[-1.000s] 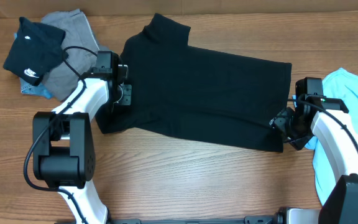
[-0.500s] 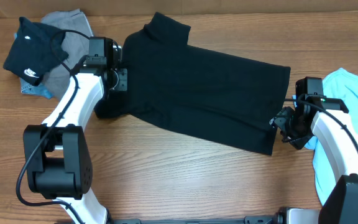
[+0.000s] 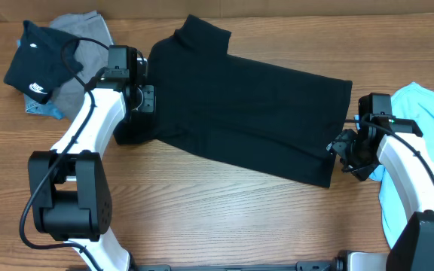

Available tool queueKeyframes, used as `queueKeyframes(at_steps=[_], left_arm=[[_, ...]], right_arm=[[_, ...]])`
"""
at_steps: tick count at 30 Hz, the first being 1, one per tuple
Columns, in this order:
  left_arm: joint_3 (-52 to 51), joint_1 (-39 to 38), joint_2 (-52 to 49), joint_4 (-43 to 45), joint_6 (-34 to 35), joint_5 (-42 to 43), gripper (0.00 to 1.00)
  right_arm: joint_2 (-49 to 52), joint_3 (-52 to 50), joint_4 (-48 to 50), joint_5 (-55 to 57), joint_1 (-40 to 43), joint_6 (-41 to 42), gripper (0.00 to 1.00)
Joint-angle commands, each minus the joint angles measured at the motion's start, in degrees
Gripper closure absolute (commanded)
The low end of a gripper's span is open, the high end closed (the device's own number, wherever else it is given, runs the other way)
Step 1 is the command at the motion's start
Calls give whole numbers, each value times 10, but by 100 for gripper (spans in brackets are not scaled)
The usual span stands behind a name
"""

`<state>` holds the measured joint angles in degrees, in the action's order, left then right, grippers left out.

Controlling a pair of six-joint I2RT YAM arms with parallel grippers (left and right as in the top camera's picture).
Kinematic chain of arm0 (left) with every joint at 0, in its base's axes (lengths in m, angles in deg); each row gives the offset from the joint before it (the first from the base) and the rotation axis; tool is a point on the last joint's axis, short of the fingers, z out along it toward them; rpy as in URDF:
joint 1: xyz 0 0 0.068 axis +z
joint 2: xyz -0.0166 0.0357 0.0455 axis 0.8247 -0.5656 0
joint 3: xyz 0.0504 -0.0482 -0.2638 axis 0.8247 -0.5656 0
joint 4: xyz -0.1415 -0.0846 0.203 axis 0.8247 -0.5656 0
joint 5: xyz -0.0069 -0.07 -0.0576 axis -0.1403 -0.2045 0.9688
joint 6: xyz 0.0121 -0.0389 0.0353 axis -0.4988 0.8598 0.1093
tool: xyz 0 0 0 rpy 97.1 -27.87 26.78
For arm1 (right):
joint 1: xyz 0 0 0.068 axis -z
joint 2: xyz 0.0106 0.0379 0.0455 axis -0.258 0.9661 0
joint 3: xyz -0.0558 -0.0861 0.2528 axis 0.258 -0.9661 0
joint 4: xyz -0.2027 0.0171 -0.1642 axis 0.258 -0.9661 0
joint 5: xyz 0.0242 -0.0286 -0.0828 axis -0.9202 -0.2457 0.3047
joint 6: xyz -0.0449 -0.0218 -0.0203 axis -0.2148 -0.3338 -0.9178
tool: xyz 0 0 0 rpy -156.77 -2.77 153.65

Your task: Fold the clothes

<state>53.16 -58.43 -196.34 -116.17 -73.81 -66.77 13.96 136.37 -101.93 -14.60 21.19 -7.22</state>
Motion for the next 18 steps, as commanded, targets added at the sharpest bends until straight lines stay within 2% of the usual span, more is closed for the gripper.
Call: queueKeyframes(at_steps=[1,4,5,7,9,18], left_arm=[[-10,7,-26,1,-7,-30,37],[-10,7,-48,0,-4,-30,43],[-10,7,-54,0,5,-30,50],[-10,7,-58,0,9,-30,76],[-7,7,-55,-2,9,-28,96],[29,7,-38,-57,9,-22,94]], right_arm=[[0,11,2,3,-1,-4,32],[0,8,2,4,-1,-4,32],[0,6,3,4,-1,-4,32],[0,5,2,4,-1,-4,32],[0,5,4,4,-1,-4,32],[0,5,3,4,-1,-4,29]])
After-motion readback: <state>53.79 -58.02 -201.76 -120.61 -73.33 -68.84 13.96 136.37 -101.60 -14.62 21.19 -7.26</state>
